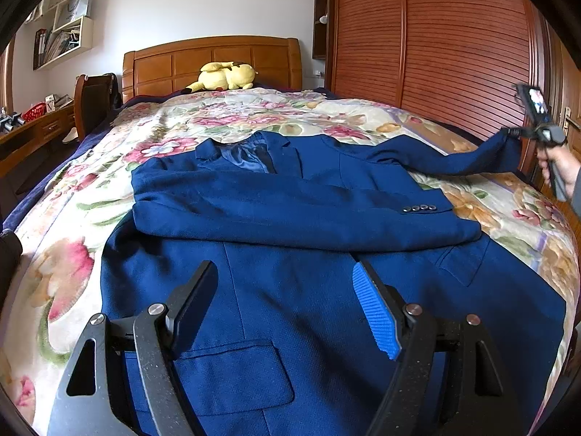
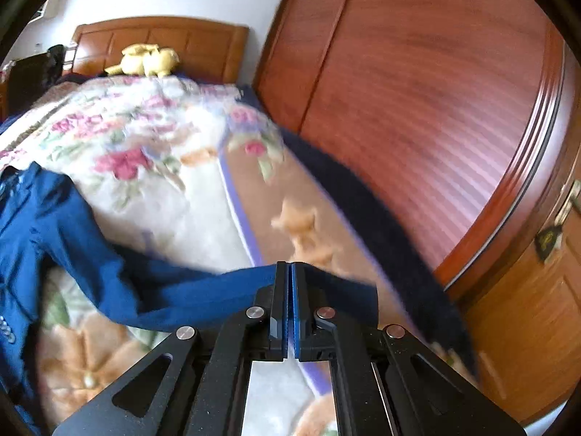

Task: Fold large clothes
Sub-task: 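Lift the sleeve and lay it across the folded body with the right tool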

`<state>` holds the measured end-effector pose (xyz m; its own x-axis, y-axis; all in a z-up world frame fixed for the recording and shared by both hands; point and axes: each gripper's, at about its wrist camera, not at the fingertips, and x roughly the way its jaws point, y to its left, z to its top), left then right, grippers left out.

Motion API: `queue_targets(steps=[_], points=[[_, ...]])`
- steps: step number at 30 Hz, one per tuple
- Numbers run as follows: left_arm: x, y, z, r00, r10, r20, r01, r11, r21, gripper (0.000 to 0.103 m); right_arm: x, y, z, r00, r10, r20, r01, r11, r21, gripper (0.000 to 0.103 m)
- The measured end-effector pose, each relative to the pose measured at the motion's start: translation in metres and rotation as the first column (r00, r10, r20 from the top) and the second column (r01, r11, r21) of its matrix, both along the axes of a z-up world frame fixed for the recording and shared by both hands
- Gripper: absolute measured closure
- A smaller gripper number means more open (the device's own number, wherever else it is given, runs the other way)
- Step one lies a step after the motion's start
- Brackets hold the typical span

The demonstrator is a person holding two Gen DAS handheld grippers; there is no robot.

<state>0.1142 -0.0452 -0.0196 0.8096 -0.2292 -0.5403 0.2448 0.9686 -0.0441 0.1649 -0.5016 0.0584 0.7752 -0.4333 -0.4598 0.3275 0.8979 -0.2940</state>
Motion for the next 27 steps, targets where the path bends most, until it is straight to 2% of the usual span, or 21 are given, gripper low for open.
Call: queue_targets(steps=[6, 8, 13, 20, 27], points=[[-0.007, 0.004, 0.005, 1.000, 0.009, 0.022, -0.009, 1.000, -0.010, 0.025, -0.042, 0.037, 0.059, 0.991, 0.031, 0.127, -0.025, 0.999, -0.048, 0.102], [-0.009, 0.005, 0.007, 1.000, 0.010, 0.027, -0.009, 1.000, -0.016, 0.025, -0.054, 0.053, 0.077, 0.987, 0.030, 0.155, -0.017, 0.996, -0.085, 0.102], [-0.020, 0.012, 0.016, 0.999, 0.009, 0.046, -0.007, 0.999, -0.035, 0.025, -0.089, 0.107, 0.114, 0.972, 0.107, 0.209, -0.075, 0.985, -0.155, 0.102], [-0.041, 0.032, 0.031, 0.996, 0.023, 0.091, -0.019, 0.999, -0.038, 0.025, -0.123, 0.200, 0.130, 0.951, 0.237, 0.198, -0.189, 0.954, -0.234, 0.102], [-0.061, 0.071, 0.040, 0.991, 0.068, 0.115, -0.063, 0.997, -0.051, 0.025, -0.147, 0.272, 0.123, 0.917, 0.376, 0.133, -0.329, 0.902, -0.280, 0.102]])
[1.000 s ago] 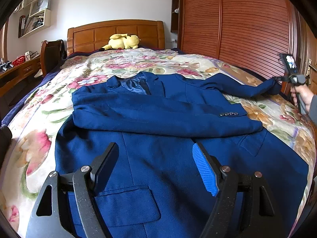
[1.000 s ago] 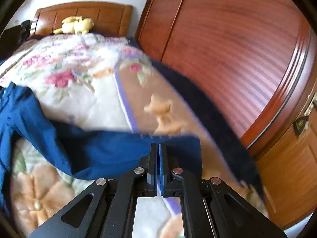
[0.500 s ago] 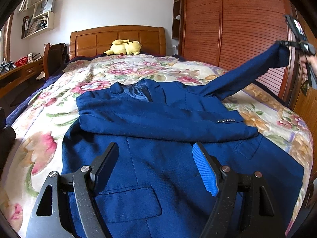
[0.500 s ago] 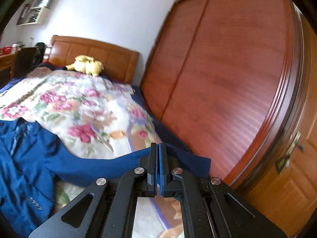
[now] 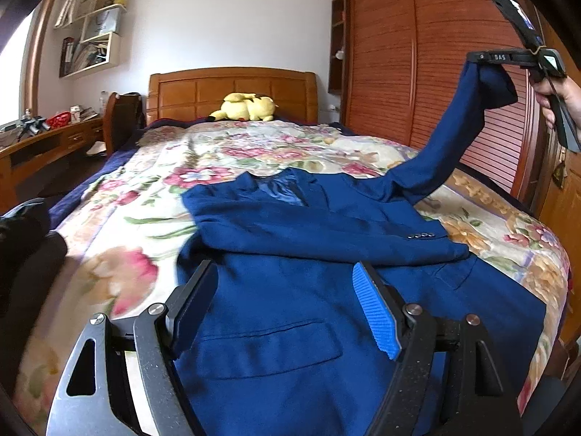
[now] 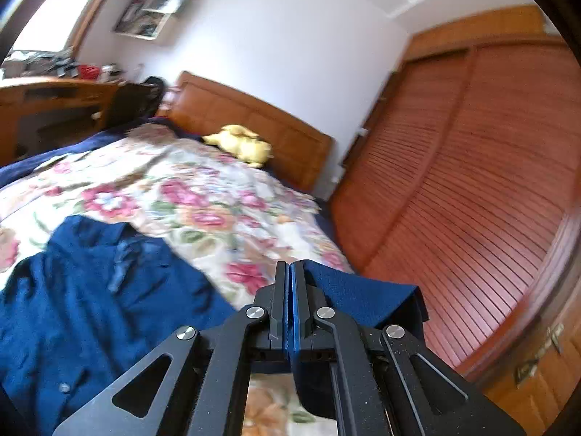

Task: Fold large clothes
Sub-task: 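Lift the sleeve and lay it across the folded body with the right tool, then press the laid sleeve flat near its cuff buttons with the right tool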

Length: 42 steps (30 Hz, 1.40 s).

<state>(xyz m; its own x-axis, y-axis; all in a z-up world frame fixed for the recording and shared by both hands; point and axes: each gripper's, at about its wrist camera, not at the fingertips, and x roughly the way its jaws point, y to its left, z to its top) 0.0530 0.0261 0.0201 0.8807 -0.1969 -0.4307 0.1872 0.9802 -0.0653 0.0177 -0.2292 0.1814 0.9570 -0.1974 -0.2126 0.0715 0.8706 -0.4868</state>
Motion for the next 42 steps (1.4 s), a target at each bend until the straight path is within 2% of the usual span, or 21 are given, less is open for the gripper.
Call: queue_targets(steps=[6, 12, 15, 20, 23, 26, 28, 29, 33, 37, 42], points=[[-0.013, 0.031, 0.006, 0.999, 0.044, 0.026, -0.043, 0.999, -0.028, 0.025, -0.013, 0.058, -0.006, 0.994, 0.093, -0.057, -0.095, 0.995, -0.033, 0.102], [-0.020, 0.050, 0.008, 0.996, 0.082, 0.036, -0.081, 0.996, -0.035, 0.025, -0.022, 0.089, -0.007, 0.977, 0.186, -0.107, -0.192, 0.980, -0.047, 0.102], [-0.021, 0.058, 0.007, 0.995, 0.097, 0.032, -0.096, 0.995, -0.042, 0.025, -0.027, 0.092, -0.005, 0.963, 0.236, -0.132, -0.243, 0.969, -0.042, 0.102], [-0.020, 0.068, 0.006, 0.993, 0.116, 0.027, -0.114, 0.992, -0.051, 0.025, -0.044, 0.104, -0.007, 0.923, 0.326, -0.205, -0.334, 0.943, -0.003, 0.102], [-0.020, 0.069, 0.006, 0.993, 0.118, 0.027, -0.117, 0.992, -0.048, 0.025, -0.047, 0.109, -0.009, 0.883, 0.391, -0.261, -0.386, 0.920, 0.072, 0.102], [-0.020, 0.067, 0.005, 0.993, 0.118, 0.026, -0.117, 0.992, -0.040, 0.025, -0.054, 0.112, -0.003, 0.860, 0.434, -0.269, -0.424, 0.900, 0.098, 0.102], [-0.019, 0.067, 0.004, 0.993, 0.117, 0.024, -0.116, 0.993, -0.034, 0.025, -0.056, 0.114, -0.003, 0.861, 0.431, -0.270, -0.426, 0.901, 0.080, 0.079], [-0.018, 0.065, 0.004, 0.993, 0.118, 0.024, -0.117, 0.993, -0.031, 0.025, -0.059, 0.115, -0.002, 0.856, 0.438, -0.273, -0.438, 0.897, 0.065, 0.076], [-0.018, 0.064, 0.002, 0.993, 0.118, 0.024, -0.117, 0.993, -0.022, 0.025, -0.047, 0.107, -0.014, 0.851, 0.434, -0.297, -0.434, 0.898, 0.067, 0.073], [-0.017, 0.060, 0.001, 0.993, 0.114, 0.020, -0.113, 0.993, -0.012, 0.025, -0.024, 0.087, -0.042, 0.848, 0.409, -0.337, -0.398, 0.911, 0.105, 0.062], [-0.015, 0.057, -0.001, 0.994, 0.110, 0.014, -0.110, 0.994, -0.001, 0.025, -0.004, 0.062, -0.073, 0.835, 0.382, -0.396, -0.342, 0.924, 0.169, 0.061]])
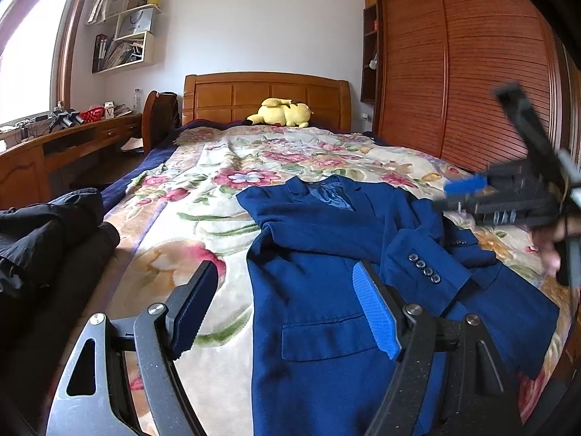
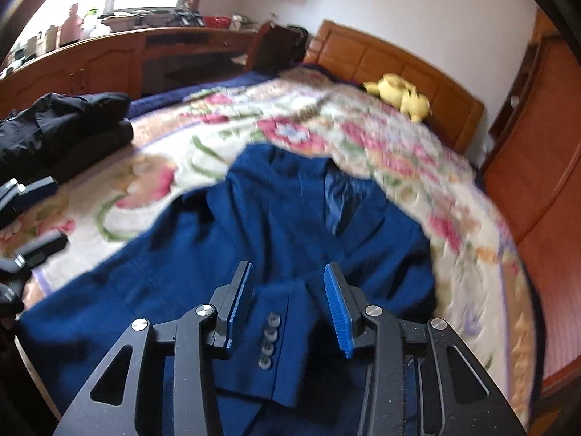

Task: Fold large clothes
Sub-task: 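Press the laid sleeve flat near its cuff buttons with the right tool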

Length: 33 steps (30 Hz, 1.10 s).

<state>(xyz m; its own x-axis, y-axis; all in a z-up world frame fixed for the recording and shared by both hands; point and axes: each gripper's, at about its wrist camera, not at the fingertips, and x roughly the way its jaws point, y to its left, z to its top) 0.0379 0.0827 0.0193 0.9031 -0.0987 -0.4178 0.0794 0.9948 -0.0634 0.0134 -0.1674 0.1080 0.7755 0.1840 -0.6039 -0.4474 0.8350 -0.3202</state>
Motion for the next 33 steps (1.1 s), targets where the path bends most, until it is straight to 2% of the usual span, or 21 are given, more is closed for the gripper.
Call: queue_targets(steps=[7, 11, 13, 16, 23, 24, 31, 33], points=[[0.000, -0.004, -0.001, 1.000, -0.003, -0.003, 0.003, 1.000, 0.006, 0.025, 0.034, -0.025, -0.057, 0.985, -0.050, -0.165, 0.055, 0.998, 0.025, 0.061], [0.000, -0.005, -0.001, 1.000, -0.004, -0.005, 0.004, 1.000, 0.010, 0.025, 0.045, -0.027, -0.077, 0.977, -0.048, -0.206, 0.052, 0.999, 0.016, 0.062], [0.000, -0.005, -0.001, 1.000, -0.004, -0.003, 0.004, 1.000, 0.008, 0.025, 0.043, -0.026, -0.078, 0.980, -0.020, -0.198, 0.025, 0.999, 0.022, 0.096], [0.000, -0.005, -0.001, 1.000, -0.004, -0.003, 0.004, 1.000, 0.008, 0.025, 0.031, -0.025, -0.068, 0.987, 0.019, -0.159, -0.011, 0.999, 0.050, 0.099], [0.000, -0.006, -0.001, 1.000, -0.004, -0.003, 0.004, 1.000, 0.010, 0.025, -0.012, -0.019, -0.041, 0.989, 0.060, -0.133, -0.039, 0.986, 0.160, 0.099], [0.000, -0.006, -0.001, 1.000, -0.004, -0.004, 0.004, 1.000, 0.011, 0.025, -0.017, -0.020, -0.040, 0.985, 0.122, -0.122, -0.097, 0.977, 0.192, 0.099], [0.000, -0.011, -0.003, 1.000, -0.017, -0.010, 0.018, 1.000, 0.018, 0.025, -0.046, -0.036, -0.053, 0.985, 0.058, -0.164, -0.025, 0.980, 0.199, 0.099], [0.000, -0.016, -0.003, 0.999, -0.030, -0.012, 0.030, 0.999, 0.023, 0.025, -0.055, -0.037, -0.051, 0.990, 0.026, -0.140, -0.002, 0.986, 0.168, 0.093]])
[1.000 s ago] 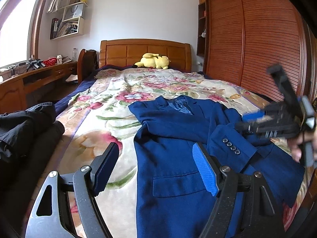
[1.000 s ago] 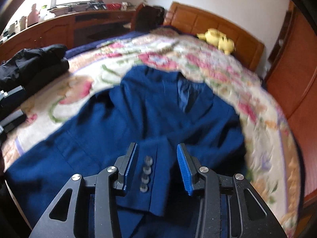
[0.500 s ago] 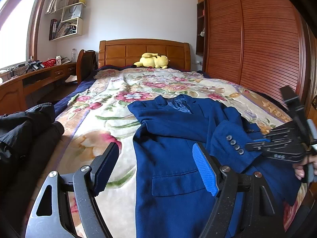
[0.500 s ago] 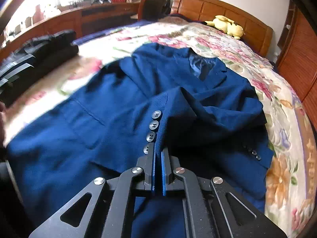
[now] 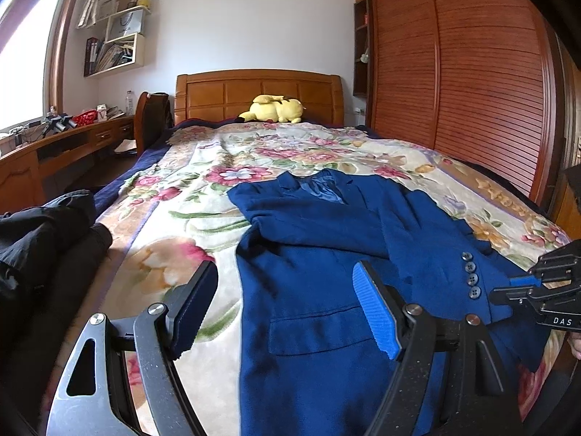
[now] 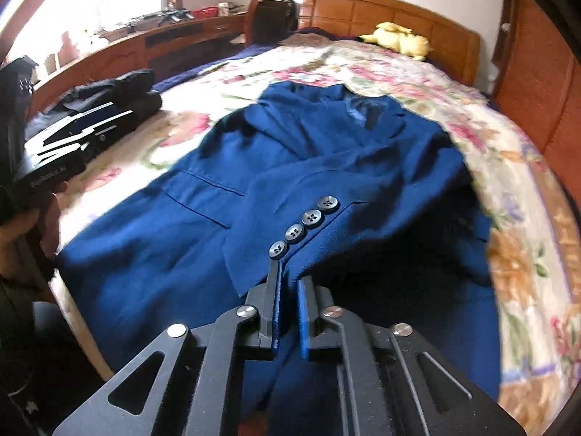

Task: Fold large clothes
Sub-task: 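Press the laid sleeve flat near its cuff buttons with the right tool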

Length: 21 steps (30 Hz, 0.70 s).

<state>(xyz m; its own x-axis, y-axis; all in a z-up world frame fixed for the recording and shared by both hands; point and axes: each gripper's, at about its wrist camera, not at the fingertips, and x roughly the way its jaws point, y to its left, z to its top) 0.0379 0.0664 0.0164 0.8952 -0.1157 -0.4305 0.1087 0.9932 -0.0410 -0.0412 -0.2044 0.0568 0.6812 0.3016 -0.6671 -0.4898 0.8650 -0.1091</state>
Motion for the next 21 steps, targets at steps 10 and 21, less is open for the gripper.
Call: queue_targets(steps=[10, 21], points=[[0.006, -0.036, 0.000, 0.996, -0.084, -0.010, 0.084, 0.996, 0.001, 0.025, -0.026, 0.002, 0.005, 0.995, -0.035, 0.096, 0.039, 0.998, -0.038, 0.059], [0.032, -0.082, -0.027, 0.975, -0.175, -0.141, 0.184, 0.981, 0.059, 0.025, -0.023, -0.015, -0.002, 0.985, -0.080, 0.154, 0.083, 0.996, -0.016, 0.048]])
